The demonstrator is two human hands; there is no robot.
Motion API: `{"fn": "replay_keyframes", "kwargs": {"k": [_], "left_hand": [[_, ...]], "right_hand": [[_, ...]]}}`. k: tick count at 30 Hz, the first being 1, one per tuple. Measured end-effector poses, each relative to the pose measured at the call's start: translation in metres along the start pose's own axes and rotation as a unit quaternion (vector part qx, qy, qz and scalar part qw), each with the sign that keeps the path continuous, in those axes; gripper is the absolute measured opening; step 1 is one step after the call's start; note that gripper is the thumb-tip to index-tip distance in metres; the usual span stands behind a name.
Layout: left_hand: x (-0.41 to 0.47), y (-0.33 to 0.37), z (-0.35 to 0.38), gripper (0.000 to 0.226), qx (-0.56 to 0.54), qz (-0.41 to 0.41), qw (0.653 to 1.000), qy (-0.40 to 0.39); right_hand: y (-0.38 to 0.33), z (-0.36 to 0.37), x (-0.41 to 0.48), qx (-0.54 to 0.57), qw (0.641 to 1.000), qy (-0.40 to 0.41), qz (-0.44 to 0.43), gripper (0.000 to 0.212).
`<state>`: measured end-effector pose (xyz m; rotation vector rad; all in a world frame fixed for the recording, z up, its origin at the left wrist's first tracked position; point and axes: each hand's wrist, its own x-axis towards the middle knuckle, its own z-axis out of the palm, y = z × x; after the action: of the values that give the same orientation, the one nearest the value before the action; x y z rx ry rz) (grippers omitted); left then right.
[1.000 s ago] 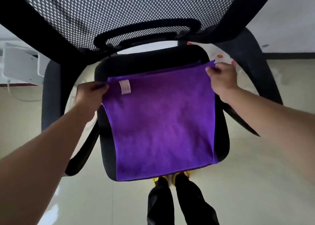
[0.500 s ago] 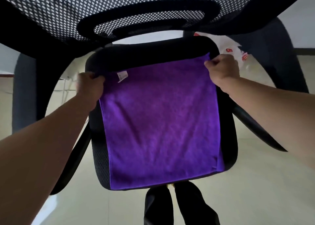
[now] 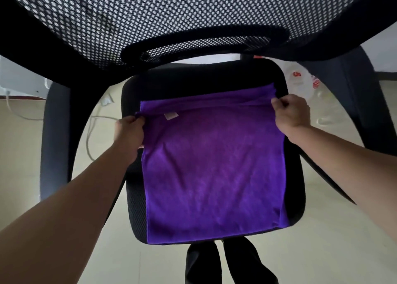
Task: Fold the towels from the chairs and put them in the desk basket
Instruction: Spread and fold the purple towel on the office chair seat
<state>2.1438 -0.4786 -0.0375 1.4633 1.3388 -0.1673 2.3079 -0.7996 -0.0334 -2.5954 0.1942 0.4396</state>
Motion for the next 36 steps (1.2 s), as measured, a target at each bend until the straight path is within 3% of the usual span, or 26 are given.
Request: {"fn": "replay_keyframes", "kwargs": {"k": [9, 14, 20, 24, 29, 36], "left_hand": [[0.016, 0.022, 0.001, 0.026, 0.029, 0.018, 0.999, 0.04], [0.012, 0.029, 0.007, 0.029, 0.003, 0.031, 0.999, 0.03], [0.014, 0.02, 0.0, 0.037, 0.001, 0.032, 0.999, 0.021], [0.007, 0.018, 0.003, 0.039, 0.036, 0.061, 0.997, 0.035], [0.008, 0.016, 0.01, 0.044, 0.139, 0.153, 0.972, 0.116], [0.011, 0.019, 0.017, 0.043, 0.204, 0.171, 0.948, 0.176]], "right_hand": [[-0.007, -0.005, 0.012, -0.026, 1.0, 0.005, -0.004, 0.035], [-0.016, -0.003, 0.014, 0.075, 0.997, -0.005, 0.017, 0.038], [-0.013, -0.003, 0.013, 0.125, 0.991, 0.05, 0.006, 0.026], [-0.005, -0.006, 0.016, 0.071, 0.996, 0.044, -0.027, 0.027], [-0.01, 0.001, 0.017, 0.036, 0.997, 0.049, -0.054, 0.028], [-0.016, 0.005, 0.02, -0.061, 0.995, 0.042, -0.065, 0.034]]}}
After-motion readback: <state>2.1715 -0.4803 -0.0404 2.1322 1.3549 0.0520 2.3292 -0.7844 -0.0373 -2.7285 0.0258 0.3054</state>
